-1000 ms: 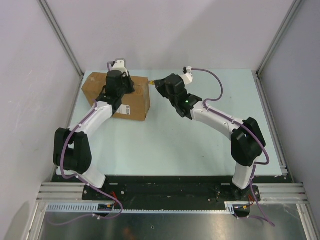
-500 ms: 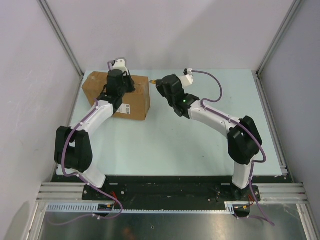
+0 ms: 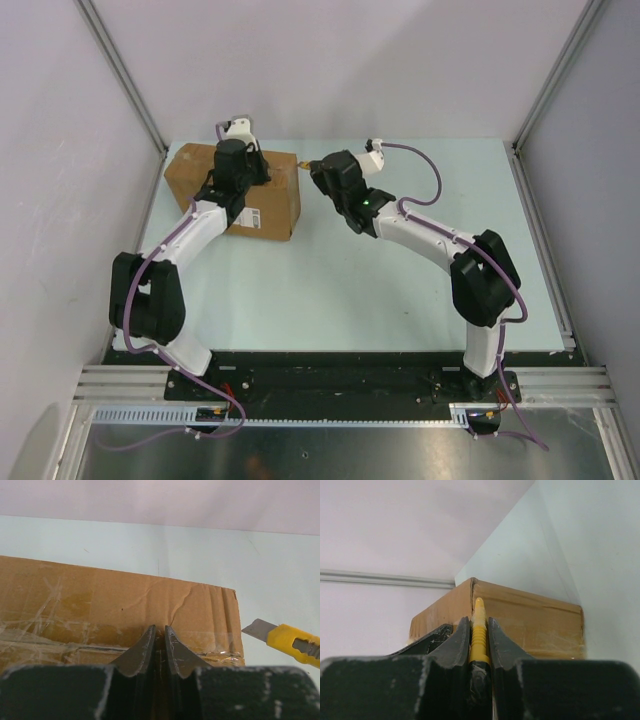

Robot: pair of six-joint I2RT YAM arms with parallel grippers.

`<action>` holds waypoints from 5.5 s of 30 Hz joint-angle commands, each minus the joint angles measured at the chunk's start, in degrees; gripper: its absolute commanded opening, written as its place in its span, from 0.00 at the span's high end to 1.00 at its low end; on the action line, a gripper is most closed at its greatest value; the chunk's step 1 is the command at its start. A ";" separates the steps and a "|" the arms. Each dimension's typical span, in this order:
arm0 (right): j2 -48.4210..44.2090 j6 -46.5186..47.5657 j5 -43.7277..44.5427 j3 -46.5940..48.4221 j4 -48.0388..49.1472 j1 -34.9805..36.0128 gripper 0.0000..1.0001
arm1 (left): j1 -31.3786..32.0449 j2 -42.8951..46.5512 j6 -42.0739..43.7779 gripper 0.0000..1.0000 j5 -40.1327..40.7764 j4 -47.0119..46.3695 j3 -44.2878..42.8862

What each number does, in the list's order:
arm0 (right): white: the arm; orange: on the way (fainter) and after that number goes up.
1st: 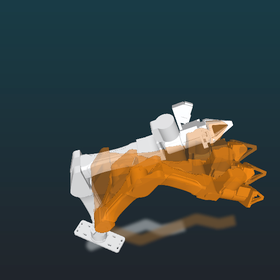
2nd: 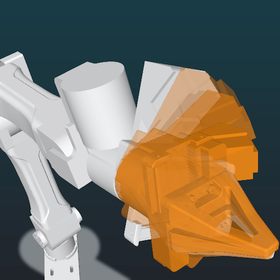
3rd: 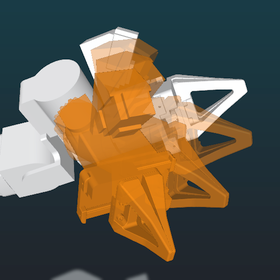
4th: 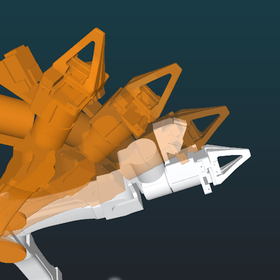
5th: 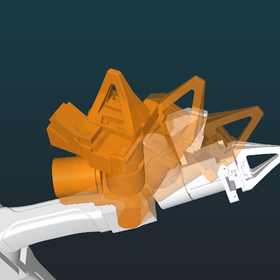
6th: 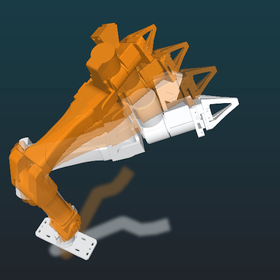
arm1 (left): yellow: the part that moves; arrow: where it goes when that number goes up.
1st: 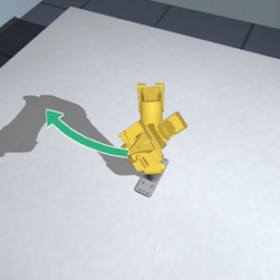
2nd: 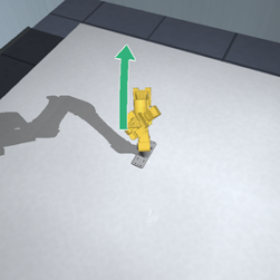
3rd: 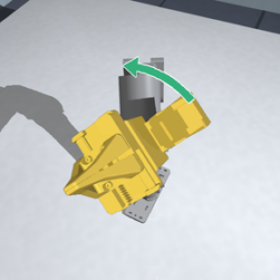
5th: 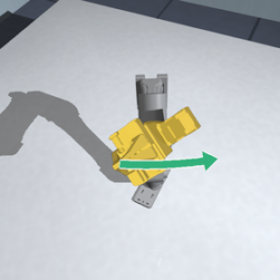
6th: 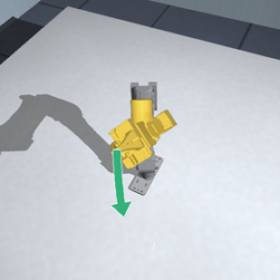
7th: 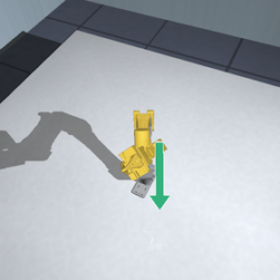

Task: Unpack the express box
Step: Cut the express box at the center of the board.

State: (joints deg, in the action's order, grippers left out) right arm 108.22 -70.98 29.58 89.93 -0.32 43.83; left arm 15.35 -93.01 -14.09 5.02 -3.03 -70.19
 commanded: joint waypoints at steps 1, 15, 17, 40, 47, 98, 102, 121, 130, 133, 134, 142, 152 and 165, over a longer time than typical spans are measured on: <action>-1.97 -0.91 2.50 0.60 4.18 0.46 1.00 | 1.34 -5.42 -1.03 0.83 -1.41 18.23 3.75; -1.08 -1.36 1.09 1.04 3.39 0.90 1.00 | 1.43 -5.43 -1.12 0.84 -1.50 18.32 3.75; -1.70 -0.65 2.23 0.60 3.65 0.90 1.00 | 1.43 -5.42 -1.12 0.84 -1.41 18.23 3.75; -1.09 0.41 1.35 0.60 6.83 0.90 1.00 | 1.52 -5.86 -1.12 0.85 -1.41 18.76 3.66; -1.26 0.84 2.23 0.33 5.50 1.08 1.00 | 1.43 -5.78 -1.03 0.85 -1.24 18.76 3.66; 3.13 0.66 -3.04 2.88 4.80 1.78 1.00 | 2.49 -4.37 -1.38 0.85 -4.49 19.29 4.01; 3.92 1.90 -5.23 4.55 3.84 1.43 1.00 | 2.49 -2.35 -1.21 0.83 -9.05 19.38 4.10; 3.84 14.09 -19.11 2.54 9.26 0.55 1.00 | 3.89 1.61 0.82 0.63 -16.53 19.46 5.24; 1.47 22.28 -38.26 -3.71 11.65 -2.79 1.00 | 3.81 -2.86 -4.45 0.69 -13.27 23.15 3.40; 1.37 24.22 -41.35 -3.10 10.34 -2.96 1.00 | 3.72 -5.33 -7.00 0.73 -12.49 24.91 2.26; 1.46 24.48 -43.36 -3.01 9.73 -2.88 1.00 | 3.63 -6.03 -7.53 0.73 -12.31 25.52 2.08; 1.02 24.49 -48.13 -4.15 7.61 -2.88 1.00 | 1.35 -9.99 -12.54 0.78 -11.87 28.43 2.86; -1.52 22.03 -42.95 -5.55 5.15 -2.53 1.00 | -1.91 -15.53 -17.29 0.82 -16.62 27.81 2.17; -5.13 12.80 -24.31 -8.90 6.65 1.52 1.00 | -1.21 -15.80 -24.33 0.85 -19.43 20.43 5.07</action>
State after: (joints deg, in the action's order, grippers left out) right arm 104.68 -54.43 11.73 81.69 12.12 39.55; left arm 11.44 -98.96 -36.67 -10.76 -1.67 -72.73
